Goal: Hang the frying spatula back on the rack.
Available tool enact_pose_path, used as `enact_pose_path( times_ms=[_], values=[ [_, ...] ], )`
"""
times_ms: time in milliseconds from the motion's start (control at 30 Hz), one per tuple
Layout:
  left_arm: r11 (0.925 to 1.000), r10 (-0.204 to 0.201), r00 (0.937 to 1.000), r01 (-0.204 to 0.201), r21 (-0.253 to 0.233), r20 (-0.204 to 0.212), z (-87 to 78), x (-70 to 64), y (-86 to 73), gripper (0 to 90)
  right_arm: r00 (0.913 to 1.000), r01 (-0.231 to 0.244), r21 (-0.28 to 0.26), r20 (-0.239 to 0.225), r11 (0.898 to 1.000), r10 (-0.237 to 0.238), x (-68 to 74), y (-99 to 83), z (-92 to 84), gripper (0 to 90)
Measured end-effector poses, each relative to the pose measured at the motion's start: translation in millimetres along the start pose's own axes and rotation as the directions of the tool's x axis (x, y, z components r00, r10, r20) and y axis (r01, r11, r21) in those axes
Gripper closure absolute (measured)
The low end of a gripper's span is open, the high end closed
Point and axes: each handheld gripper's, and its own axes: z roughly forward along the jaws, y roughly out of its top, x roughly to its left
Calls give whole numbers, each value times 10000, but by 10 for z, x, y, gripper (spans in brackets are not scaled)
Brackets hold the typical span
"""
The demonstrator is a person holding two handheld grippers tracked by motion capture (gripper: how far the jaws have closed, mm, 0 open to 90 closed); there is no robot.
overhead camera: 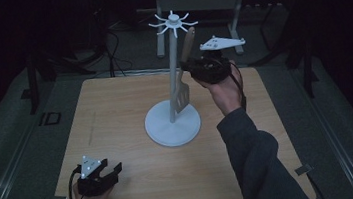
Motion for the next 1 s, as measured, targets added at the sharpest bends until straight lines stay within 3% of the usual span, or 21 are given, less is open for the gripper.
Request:
enact_pose_path(
  times_ms=[767,1000],
  values=[
    [10000,4,10000,-4,-6,18,0,-3,-1,422,10000,-21,86,21,10000,21,1,-54,69,748],
    [10000,-4,10000,4,-7,26,0,-5,-1,422,9998,27,-22,201,10000,-27,-7,-88,56,705]
  ],
)
